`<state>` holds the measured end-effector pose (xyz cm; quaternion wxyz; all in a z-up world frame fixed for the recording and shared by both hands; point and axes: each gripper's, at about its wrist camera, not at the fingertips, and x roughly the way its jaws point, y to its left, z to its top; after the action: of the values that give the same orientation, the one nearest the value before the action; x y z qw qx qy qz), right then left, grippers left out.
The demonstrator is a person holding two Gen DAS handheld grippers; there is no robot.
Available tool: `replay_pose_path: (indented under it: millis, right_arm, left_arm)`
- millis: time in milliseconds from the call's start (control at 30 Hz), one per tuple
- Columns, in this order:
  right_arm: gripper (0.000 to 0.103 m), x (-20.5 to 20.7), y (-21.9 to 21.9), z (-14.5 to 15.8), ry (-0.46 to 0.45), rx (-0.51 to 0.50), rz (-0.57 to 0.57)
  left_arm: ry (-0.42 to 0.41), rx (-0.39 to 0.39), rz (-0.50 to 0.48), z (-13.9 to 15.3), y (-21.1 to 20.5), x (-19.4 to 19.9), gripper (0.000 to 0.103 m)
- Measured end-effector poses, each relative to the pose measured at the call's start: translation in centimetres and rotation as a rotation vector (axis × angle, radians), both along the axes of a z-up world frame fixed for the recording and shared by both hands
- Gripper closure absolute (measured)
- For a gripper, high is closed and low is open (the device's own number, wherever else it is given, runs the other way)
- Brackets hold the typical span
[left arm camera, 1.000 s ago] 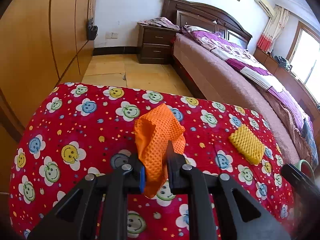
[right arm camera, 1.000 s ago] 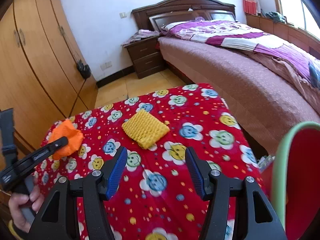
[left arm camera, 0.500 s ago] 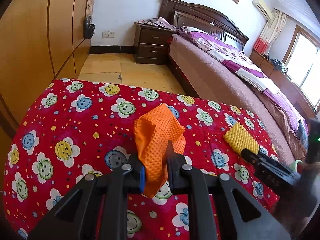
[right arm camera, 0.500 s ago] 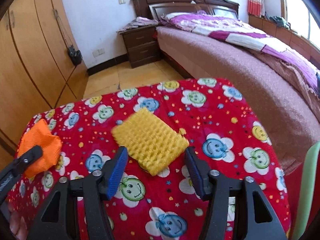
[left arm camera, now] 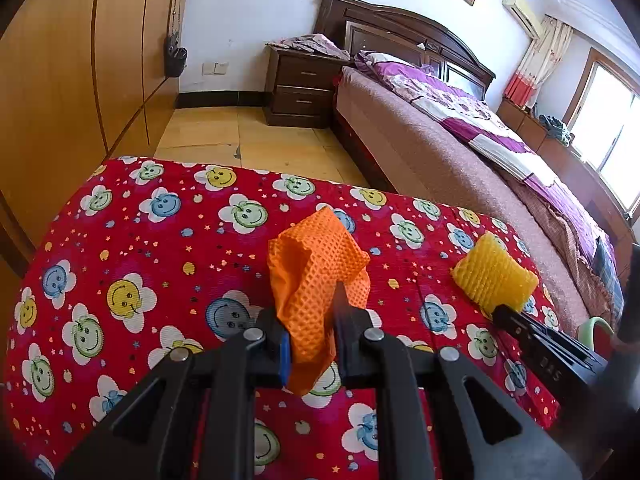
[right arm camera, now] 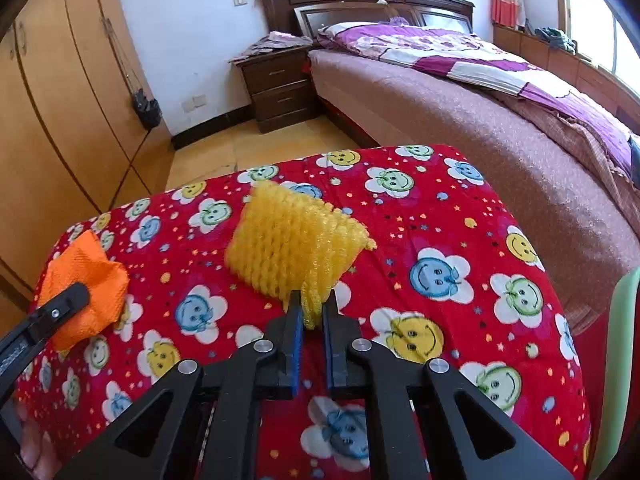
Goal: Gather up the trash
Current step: 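Grasp the yellow foam pad with the right tool while the left tool holds the bag, then carry the orange bag and yellow pad over the red bucket with both tools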
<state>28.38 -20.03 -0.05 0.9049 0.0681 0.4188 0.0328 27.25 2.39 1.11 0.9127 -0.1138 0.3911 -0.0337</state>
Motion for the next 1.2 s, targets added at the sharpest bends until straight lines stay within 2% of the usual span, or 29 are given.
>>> replay_pose_path:
  millis: [500,633,1000,1200]
  right_arm:
    - [0.096,-7.7,-2.7,5.6,-0.135,0.087,-0.025]
    - [0.096,-10.2,-3.9,6.8,-0.17,0.103,-0.043]
    - [0.096,-16.3,-8.3,8.7,-0.22,0.149,-0.138]
    - [0.096,-19.2,-10.5,9.4,-0.245,0.164,-0.184]
  left_arm:
    - [-0.068,-0.044,-0.059,3.2,-1.1,-2.2,0.087]
    - [-0.096,-0.046,-0.101,4.4,-2.4,-3.2,0.087]
    - [-0.183,0.021,-0.267,7.5,-7.9,-7.1,0.087]
    - [-0.175,0.005,-0.322,9.0,-10.1,-8.5,0.087]
